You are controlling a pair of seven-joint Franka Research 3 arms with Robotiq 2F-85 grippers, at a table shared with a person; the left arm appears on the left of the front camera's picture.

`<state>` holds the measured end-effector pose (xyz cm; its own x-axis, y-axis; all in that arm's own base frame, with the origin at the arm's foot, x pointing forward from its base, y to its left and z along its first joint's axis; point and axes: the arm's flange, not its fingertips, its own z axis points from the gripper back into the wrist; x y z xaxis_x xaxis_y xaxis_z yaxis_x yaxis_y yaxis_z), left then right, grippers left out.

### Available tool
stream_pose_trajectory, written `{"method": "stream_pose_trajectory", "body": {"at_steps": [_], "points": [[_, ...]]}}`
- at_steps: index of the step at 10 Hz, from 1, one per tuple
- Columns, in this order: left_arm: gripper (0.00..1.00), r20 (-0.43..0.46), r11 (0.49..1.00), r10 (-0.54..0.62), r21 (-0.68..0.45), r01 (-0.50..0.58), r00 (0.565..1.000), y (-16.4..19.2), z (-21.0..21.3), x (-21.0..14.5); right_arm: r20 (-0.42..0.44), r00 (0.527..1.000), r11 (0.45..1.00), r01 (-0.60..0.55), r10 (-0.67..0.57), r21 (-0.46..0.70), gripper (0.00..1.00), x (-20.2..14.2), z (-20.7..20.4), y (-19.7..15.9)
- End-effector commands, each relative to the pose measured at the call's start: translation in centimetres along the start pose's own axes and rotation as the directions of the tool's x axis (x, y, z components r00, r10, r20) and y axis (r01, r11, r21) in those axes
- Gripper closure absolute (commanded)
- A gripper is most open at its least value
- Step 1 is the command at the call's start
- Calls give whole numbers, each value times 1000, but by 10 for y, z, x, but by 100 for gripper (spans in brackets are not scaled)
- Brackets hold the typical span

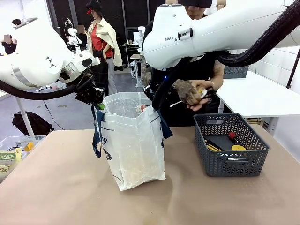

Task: Transfer purchased items from the store into the shopping bag.
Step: Move the Reusable shopping bag to the right side of the table.

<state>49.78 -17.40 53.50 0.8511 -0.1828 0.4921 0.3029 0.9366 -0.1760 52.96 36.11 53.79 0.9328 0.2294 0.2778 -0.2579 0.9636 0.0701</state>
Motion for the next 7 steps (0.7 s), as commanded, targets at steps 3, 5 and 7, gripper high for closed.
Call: {"method": "stream_pose_trajectory", "body": {"at_steps": [3,5,7], "points": [[100,5,1000,16,-9,-16,1000,1,3,-2,-7,1000,1000,-8,8,21,100,0,1,-2],[100,5,1000,16,-9,-16,1000,1,3,-2,-7,1000,1000,-8,8,21,100,0,1,-2],[100,5,1000,16,-9,-16,1000,1,3,-2,-7,1000,1000,-8,8,21,100,0,1,-2]]}}
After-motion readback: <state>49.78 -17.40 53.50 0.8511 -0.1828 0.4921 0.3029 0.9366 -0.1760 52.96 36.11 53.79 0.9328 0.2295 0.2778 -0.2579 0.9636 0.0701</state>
